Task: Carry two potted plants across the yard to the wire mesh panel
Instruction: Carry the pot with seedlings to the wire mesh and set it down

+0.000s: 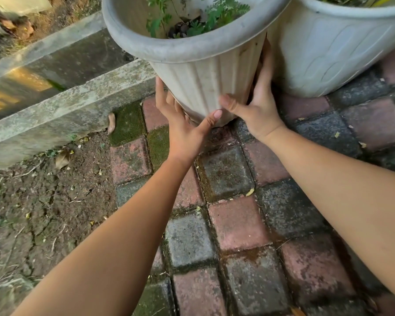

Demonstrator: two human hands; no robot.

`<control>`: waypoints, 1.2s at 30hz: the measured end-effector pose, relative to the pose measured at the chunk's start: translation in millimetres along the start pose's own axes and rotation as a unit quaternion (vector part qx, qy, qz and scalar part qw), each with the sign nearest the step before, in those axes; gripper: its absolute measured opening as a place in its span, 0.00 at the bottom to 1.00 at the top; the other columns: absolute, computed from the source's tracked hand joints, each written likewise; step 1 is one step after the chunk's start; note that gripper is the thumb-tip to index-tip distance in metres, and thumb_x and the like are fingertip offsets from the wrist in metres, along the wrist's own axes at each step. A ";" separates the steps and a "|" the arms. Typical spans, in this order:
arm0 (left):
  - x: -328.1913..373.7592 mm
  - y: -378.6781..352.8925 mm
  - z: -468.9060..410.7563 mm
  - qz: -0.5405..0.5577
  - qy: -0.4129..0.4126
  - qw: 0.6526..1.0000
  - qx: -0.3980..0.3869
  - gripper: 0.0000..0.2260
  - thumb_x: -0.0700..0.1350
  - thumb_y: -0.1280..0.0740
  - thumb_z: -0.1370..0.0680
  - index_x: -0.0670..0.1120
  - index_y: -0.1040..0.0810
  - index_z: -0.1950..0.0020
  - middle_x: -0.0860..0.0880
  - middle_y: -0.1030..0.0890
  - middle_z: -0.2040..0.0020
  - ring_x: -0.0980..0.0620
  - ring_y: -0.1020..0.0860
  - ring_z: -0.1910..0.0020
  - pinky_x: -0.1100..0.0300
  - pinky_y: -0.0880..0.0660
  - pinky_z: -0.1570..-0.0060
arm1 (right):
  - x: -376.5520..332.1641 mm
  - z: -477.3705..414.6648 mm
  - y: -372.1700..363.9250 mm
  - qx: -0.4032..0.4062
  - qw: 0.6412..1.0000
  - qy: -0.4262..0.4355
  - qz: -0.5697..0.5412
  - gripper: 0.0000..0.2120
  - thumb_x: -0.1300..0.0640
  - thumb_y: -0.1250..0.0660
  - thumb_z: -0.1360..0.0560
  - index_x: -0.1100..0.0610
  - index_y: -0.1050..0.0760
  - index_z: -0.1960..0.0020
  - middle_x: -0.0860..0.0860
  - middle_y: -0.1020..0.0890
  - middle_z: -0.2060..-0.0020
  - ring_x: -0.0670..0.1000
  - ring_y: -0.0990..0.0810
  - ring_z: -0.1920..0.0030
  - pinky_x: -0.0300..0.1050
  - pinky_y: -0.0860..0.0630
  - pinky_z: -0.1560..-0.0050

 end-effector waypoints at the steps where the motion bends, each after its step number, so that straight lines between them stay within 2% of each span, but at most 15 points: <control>1: 1.3 -1.7 -0.1 0.001 0.000 1.000 0.005 0.61 0.39 0.19 0.28 0.41 0.67 0.16 0.31 0.45 0.16 0.35 0.39 0.14 0.32 0.38 0.17 | 1.1 0.9 -0.6 0.000 1.000 -0.004 0.008 0.67 0.31 0.25 0.33 0.66 0.62 0.18 0.52 0.46 0.21 0.33 0.40 0.23 0.32 0.42 0.23; 4: 6.4 -4.3 -3.0 -0.002 -0.007 1.000 0.012 0.60 0.39 0.20 0.29 0.37 0.66 0.17 0.29 0.49 0.16 0.32 0.43 0.14 0.32 0.42 0.16 | 6.7 0.4 2.7 0.012 0.999 -0.027 0.020 0.66 0.35 0.21 0.33 0.63 0.60 0.17 0.52 0.44 0.21 0.41 0.43 0.22 0.37 0.43 0.21; 6: 10.0 -2.5 -6.0 -0.003 0.002 1.000 0.011 0.58 0.41 0.20 0.29 0.36 0.64 0.18 0.29 0.46 0.16 0.32 0.41 0.14 0.31 0.39 0.17 | 8.5 -1.0 5.8 0.024 0.999 -0.033 0.018 0.65 0.39 0.18 0.34 0.60 0.57 0.16 0.47 0.42 0.21 0.39 0.38 0.23 0.38 0.41 0.21; 8: 14.9 1.9 -9.2 -0.010 0.007 1.000 0.013 0.57 0.44 0.20 0.29 0.36 0.61 0.19 0.31 0.42 0.18 0.33 0.36 0.16 0.31 0.36 0.19 | 8.4 -1.1 5.4 0.039 0.998 -0.043 0.012 0.66 0.35 0.18 0.37 0.57 0.54 0.15 0.42 0.39 0.21 0.40 0.36 0.22 0.49 0.38 0.19; 10: 20.7 8.1 -10.9 -0.018 0.010 1.000 0.022 0.56 0.42 0.20 0.29 0.37 0.61 0.18 0.34 0.39 0.19 0.36 0.34 0.18 0.33 0.34 0.19 | 5.0 -0.8 0.8 0.048 0.998 -0.046 0.002 0.65 0.35 0.18 0.37 0.54 0.52 0.15 0.48 0.38 0.18 0.49 0.37 0.19 0.59 0.36 0.19; 12: 26.2 14.8 -12.1 -0.021 0.012 0.999 0.032 0.57 0.44 0.20 0.30 0.39 0.61 0.18 0.36 0.37 0.19 0.39 0.32 0.18 0.36 0.33 0.18 | 0.6 -2.3 -4.2 0.050 0.998 -0.039 -0.009 0.62 0.36 0.17 0.37 0.52 0.50 0.15 0.52 0.37 0.17 0.52 0.37 0.18 0.62 0.35 0.20; 17: 31.7 26.8 -12.9 -0.010 0.020 0.999 0.046 0.58 0.52 0.19 0.32 0.42 0.59 0.18 0.37 0.32 0.22 0.40 0.28 0.21 0.36 0.29 0.21 | -8.2 -4.5 -9.9 0.047 0.998 -0.018 0.030 0.59 0.39 0.18 0.34 0.54 0.49 0.15 0.53 0.37 0.19 0.51 0.38 0.18 0.57 0.37 0.19; 20: 35.1 33.4 -14.0 0.010 0.012 0.999 0.052 0.57 0.52 0.19 0.32 0.43 0.56 0.19 0.37 0.31 0.23 0.40 0.27 0.22 0.35 0.29 0.22 | -16.5 -2.0 -16.8 0.046 0.997 -0.011 0.062 0.57 0.37 0.22 0.33 0.50 0.50 0.15 0.51 0.37 0.26 0.38 0.40 0.23 0.30 0.41 0.24; 21: 37.8 35.1 -14.0 0.014 0.008 0.998 0.054 0.56 0.53 0.19 0.32 0.42 0.56 0.19 0.38 0.30 0.22 0.40 0.26 0.22 0.35 0.29 0.21 | -20.4 -1.7 -20.6 0.044 0.997 -0.009 0.063 0.56 0.37 0.23 0.33 0.47 0.51 0.16 0.50 0.38 0.28 0.37 0.41 0.24 0.26 0.43 0.27; 25: 52.9 44.9 -16.7 0.021 -0.004 0.997 0.068 0.57 0.54 0.17 0.33 0.40 0.54 0.19 0.39 0.29 0.24 0.41 0.24 0.23 0.35 0.28 0.22 | -42.3 -7.4 -26.2 0.048 0.997 -0.002 0.053 0.52 0.36 0.27 0.34 0.39 0.53 0.20 0.49 0.39 0.32 0.49 0.40 0.24 0.28 0.42 0.27; 27: 73.4 55.0 -27.1 0.023 -0.011 0.997 0.067 0.59 0.60 0.15 0.36 0.46 0.50 0.19 0.40 0.28 0.23 0.42 0.23 0.24 0.38 0.25 0.24 | -59.3 -17.2 -29.1 0.046 0.998 0.005 0.030 0.50 0.37 0.28 0.33 0.39 0.52 0.20 0.51 0.37 0.31 0.43 0.37 0.26 0.29 0.40 0.27; 29: 105.0 63.0 -41.4 0.011 -0.024 0.998 0.057 0.58 0.59 0.15 0.35 0.46 0.48 0.17 0.42 0.29 0.21 0.45 0.25 0.22 0.40 0.25 0.23 | -82.2 -31.0 -31.7 0.041 0.999 0.006 -0.011 0.50 0.41 0.27 0.30 0.42 0.52 0.17 0.49 0.36 0.26 0.39 0.37 0.23 0.38 0.38 0.21; 31: 144.3 74.2 -55.8 0.024 -0.027 0.997 0.061 0.57 0.54 0.16 0.33 0.45 0.48 0.15 0.43 0.29 0.20 0.47 0.26 0.21 0.40 0.26 0.22 | -116.1 -49.1 -32.1 0.042 0.998 0.009 -0.048 0.49 0.45 0.25 0.28 0.45 0.50 0.16 0.39 0.34 0.23 0.42 0.35 0.20 0.48 0.36 0.19; 33: 190.4 85.3 -64.7 0.041 -0.025 0.996 0.071 0.55 0.51 0.17 0.32 0.45 0.47 0.15 0.44 0.29 0.20 0.47 0.25 0.21 0.40 0.27 0.22 | -158.7 -69.7 -29.2 0.029 0.998 0.011 -0.051 0.45 0.46 0.23 0.28 0.41 0.43 0.19 0.27 0.31 0.28 0.36 0.32 0.23 0.41 0.33 0.23; 36: 272.7 101.3 -71.2 0.061 -0.018 0.994 0.092 0.54 0.51 0.19 0.32 0.47 0.48 0.14 0.46 0.31 0.18 0.47 0.27 0.19 0.40 0.29 0.20 | -250.0 -107.7 -19.1 0.014 1.000 0.007 -0.017 0.42 0.34 0.21 0.33 0.29 0.39 0.25 0.36 0.32 0.28 0.40 0.36 0.21 0.44 0.37 0.20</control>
Point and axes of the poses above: each hand's wrist, its own z-axis away from the middle knuckle, its own y-axis out of the back of the hand, x = y × z, the point moved 9 cm from there along -z, towards the middle knuckle
